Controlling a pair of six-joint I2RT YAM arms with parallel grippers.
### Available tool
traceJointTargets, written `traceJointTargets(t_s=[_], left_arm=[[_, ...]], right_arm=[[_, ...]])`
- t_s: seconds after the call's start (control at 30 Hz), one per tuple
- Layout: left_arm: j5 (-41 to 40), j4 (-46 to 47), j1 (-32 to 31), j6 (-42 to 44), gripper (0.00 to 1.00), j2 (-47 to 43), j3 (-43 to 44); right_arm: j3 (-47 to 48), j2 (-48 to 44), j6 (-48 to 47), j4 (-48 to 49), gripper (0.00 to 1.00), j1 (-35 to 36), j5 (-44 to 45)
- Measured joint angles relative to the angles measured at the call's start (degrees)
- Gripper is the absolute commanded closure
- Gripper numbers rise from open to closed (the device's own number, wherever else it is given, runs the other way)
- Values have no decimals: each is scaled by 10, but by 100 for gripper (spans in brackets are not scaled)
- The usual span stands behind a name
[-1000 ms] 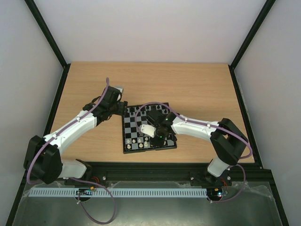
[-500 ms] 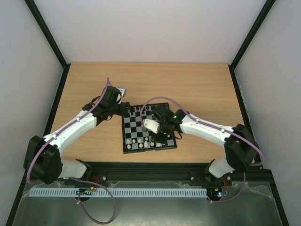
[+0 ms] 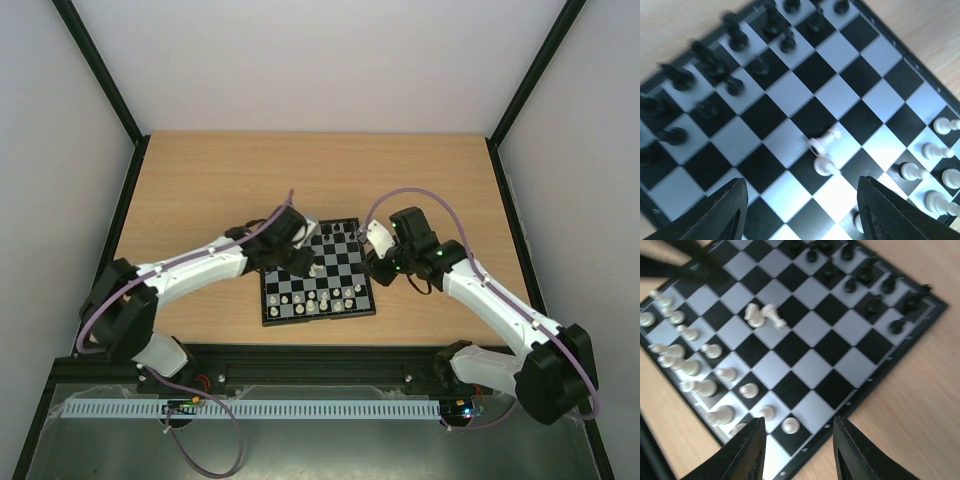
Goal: Set up the chess pieces on the board
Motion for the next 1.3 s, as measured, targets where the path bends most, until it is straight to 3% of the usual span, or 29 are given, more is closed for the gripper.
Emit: traceJointTargets(t_s=[0.13,0.53,1.17,1.3], left_arm=[[-31,-18,-49,-41,40,43,16],[-53,-44,-70,-146,50,114,79],[-56,-56,-81,-174,68,144,81],[-63,-56,-80,-174,76,150,81]], right_arm=[[-22,-23,5,31,61,-9,47],[-23,-19,6,54,58,-9,68],[-23,-2,1,62,58,-9,72],[-23,-2,0,62,58,-9,72]])
